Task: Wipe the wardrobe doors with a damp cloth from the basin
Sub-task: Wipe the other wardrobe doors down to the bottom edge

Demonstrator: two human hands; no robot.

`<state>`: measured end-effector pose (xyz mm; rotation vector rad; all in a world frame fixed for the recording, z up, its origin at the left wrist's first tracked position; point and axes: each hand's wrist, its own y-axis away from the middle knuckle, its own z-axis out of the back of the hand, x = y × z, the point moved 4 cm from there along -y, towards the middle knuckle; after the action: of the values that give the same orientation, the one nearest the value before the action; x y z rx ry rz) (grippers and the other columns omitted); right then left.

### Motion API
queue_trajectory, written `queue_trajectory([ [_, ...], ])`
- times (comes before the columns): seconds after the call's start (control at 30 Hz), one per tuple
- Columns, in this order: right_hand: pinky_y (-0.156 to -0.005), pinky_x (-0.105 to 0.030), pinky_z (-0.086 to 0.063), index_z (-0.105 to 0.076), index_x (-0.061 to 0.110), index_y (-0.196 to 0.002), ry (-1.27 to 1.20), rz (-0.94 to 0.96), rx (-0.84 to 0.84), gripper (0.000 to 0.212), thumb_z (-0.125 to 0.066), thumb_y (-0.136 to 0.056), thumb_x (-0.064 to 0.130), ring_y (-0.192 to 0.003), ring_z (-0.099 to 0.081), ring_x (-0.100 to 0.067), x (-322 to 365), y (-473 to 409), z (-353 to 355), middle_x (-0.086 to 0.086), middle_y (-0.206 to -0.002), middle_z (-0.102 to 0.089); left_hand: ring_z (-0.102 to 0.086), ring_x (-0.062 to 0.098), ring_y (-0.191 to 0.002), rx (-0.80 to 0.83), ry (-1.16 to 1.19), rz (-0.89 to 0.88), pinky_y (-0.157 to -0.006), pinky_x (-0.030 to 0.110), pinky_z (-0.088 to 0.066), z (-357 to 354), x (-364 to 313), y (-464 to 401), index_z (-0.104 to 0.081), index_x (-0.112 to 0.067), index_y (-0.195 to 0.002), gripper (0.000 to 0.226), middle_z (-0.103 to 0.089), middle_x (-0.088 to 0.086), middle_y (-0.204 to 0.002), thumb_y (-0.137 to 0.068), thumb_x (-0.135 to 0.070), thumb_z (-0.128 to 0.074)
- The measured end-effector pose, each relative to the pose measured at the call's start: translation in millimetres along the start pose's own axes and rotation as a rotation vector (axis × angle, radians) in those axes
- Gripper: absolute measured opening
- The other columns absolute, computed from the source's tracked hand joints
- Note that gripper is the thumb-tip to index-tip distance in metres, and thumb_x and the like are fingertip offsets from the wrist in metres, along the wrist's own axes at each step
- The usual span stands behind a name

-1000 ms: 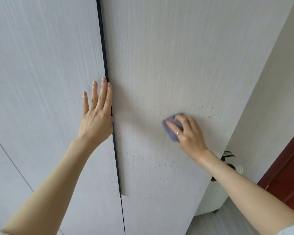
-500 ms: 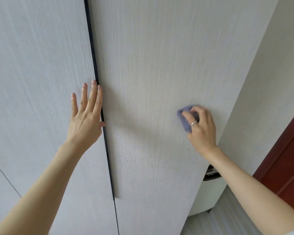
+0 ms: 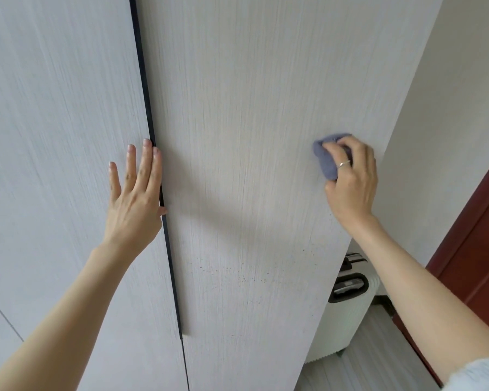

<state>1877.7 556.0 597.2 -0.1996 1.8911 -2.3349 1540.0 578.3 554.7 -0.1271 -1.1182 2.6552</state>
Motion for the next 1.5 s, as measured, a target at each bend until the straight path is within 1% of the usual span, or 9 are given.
queue_trajectory([
  [0.1, -0.073, -0.040, -0.046, -0.068, 0.003, -0.104, 0.000, 0.056, 0.088, 0.038, -0.062, -0.070, -0.011, -0.090, -0.054, -0.034, 0.6, 61.0, -4.0, -0.021, -0.101, -0.060, 0.012, 0.028, -0.143, 0.002, 0.008, 0.005, -0.113, 0.058, -0.003, -0.7, 0.4, -0.6, -0.002, -0.002, -0.149, 0.109, 0.012, 0.006, -0.154, -0.069, 0.000, -0.078],
  [0.23, -0.060, -0.039, -0.053, -0.069, 0.004, -0.100, 0.013, 0.035, 0.409, 0.055, -0.081, -0.050, -0.014, -0.076, -0.061, -0.035, -4.6, 127.2, -5.0, -0.018, -0.094, -0.061, 0.010, 0.029, -0.143, 0.012, 0.022, 0.003, -0.113, 0.059, -0.004, -2.4, 1.3, -0.2, -0.003, -0.001, -0.149, 0.109, 0.010, 0.008, -0.155, -0.069, 0.001, -0.078],
  [0.33, -0.060, -0.038, -0.052, -0.070, 0.003, -0.097, 0.031, 0.094, 0.345, 0.050, -0.078, -0.051, -0.015, -0.073, -0.061, -0.034, -10.3, 97.1, -0.2, -0.018, -0.091, -0.061, 0.011, 0.028, -0.143, 0.017, 0.032, 0.005, -0.113, 0.059, -0.003, -4.1, 1.5, 0.3, -0.004, -0.002, -0.149, 0.110, 0.008, 0.009, -0.156, -0.068, 0.002, -0.078],
  [0.47, -0.067, -0.038, -0.049, -0.068, 0.005, -0.102, 0.072, 0.064, 0.048, 0.029, -0.058, -0.076, -0.005, -0.085, -0.057, -0.033, -23.6, 14.8, 13.4, -0.017, -0.099, -0.062, 0.011, 0.028, -0.143, 0.008, 0.044, 0.025, -0.112, 0.060, -0.003, -4.4, -1.1, -0.1, -0.003, -0.001, -0.149, 0.107, 0.011, 0.007, -0.154, -0.069, 0.005, -0.075],
  [0.57, -0.066, -0.037, -0.047, -0.063, 0.007, -0.108, 0.077, -0.020, -0.003, 0.047, -0.057, -0.065, -0.012, -0.094, -0.053, -0.031, -36.9, -10.2, 15.9, -0.014, -0.106, -0.060, 0.009, 0.031, -0.143, 0.012, 0.044, 0.022, -0.112, 0.062, -0.004, -5.3, -2.5, 0.5, -0.005, 0.000, -0.148, 0.105, 0.008, 0.010, -0.156, -0.070, 0.007, -0.073],
  [0.73, -0.066, -0.040, -0.049, -0.067, 0.005, -0.105, 0.080, -0.123, 0.149, 0.051, -0.072, -0.058, -0.016, -0.087, -0.057, -0.038, -41.6, 64.8, 9.9, -0.019, -0.102, -0.058, 0.009, 0.032, -0.144, 0.008, 0.043, 0.029, -0.112, 0.060, -0.002, -8.4, -4.6, 3.7, -0.004, 0.000, -0.148, 0.101, 0.008, 0.011, -0.156, -0.072, 0.007, -0.069],
  [0.9, -0.051, -0.038, -0.050, -0.070, 0.001, -0.095, 0.027, -0.191, 0.427, 0.040, -0.078, -0.059, -0.015, -0.075, -0.058, -0.038, -32.4, 152.7, 5.8, -0.020, -0.088, -0.057, 0.003, 0.035, -0.144, -0.024, 0.056, 0.034, -0.112, 0.059, -0.004, -12.8, -6.5, 9.7, -0.008, 0.000, -0.148, 0.092, -0.001, 0.015, -0.157, -0.075, 0.009, -0.062],
  [1.17, -0.056, -0.034, -0.047, -0.065, 0.006, -0.104, 0.013, -0.275, 0.257, 0.047, -0.070, -0.063, -0.016, -0.092, -0.054, -0.035, -46.2, 77.0, 7.0, -0.016, -0.104, -0.054, -0.004, 0.038, -0.143, -0.012, 0.106, 0.034, -0.112, 0.062, -0.010, -26.2, -4.2, 33.2, -0.015, 0.001, -0.148, 0.079, -0.010, 0.016, -0.156, -0.084, -0.002, -0.063],
  [1.5, -0.061, -0.045, -0.052, -0.062, 0.000, -0.108, 0.014, -0.366, 0.553, 0.051, -0.068, -0.062, -0.021, -0.096, -0.053, -0.038, -37.3, 171.3, -6.8, -0.019, -0.107, -0.051, -0.006, 0.036, -0.144, -0.047, 0.124, 0.020, -0.112, 0.058, -0.009, -56.9, -7.0, 62.1, -0.015, 0.001, -0.147, 0.066, -0.013, 0.017, -0.156, -0.090, 0.004, -0.048],
])
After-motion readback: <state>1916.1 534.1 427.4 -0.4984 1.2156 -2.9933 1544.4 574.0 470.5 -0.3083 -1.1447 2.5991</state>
